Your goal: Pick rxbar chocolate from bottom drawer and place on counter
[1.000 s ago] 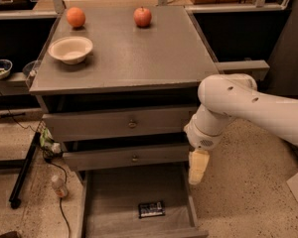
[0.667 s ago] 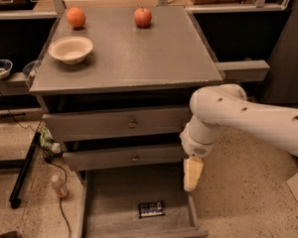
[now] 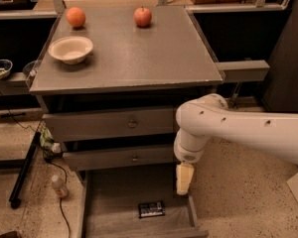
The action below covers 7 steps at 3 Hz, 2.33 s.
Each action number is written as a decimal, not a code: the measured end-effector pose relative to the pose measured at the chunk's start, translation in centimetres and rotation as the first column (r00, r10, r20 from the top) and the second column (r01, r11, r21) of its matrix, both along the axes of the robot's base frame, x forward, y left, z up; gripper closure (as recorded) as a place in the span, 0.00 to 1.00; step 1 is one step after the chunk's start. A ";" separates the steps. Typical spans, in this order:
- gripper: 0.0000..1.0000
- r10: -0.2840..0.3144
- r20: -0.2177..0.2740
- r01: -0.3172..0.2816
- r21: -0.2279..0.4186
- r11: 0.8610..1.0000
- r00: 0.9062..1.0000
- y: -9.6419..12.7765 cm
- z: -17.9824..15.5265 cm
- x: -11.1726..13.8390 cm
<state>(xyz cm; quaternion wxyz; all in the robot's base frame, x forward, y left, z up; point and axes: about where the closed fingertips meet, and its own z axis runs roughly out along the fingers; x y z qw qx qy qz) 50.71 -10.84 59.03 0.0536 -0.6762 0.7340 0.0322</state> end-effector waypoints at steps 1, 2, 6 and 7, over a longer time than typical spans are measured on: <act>0.00 -0.002 -0.006 0.002 0.000 1.000 1.000 0.0 -0.4 -0.1; 0.00 -0.004 -0.030 0.004 0.007 1.000 1.000 0.6 -2.7 -0.3; 0.00 -0.015 -0.139 0.014 -0.008 1.000 0.990 2.9 -15.6 0.5; 0.00 -0.012 -0.141 0.011 -0.005 1.000 0.990 2.7 -16.7 0.9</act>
Offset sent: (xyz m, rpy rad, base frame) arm -0.0034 0.0150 -0.0577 0.0182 0.0597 -0.0075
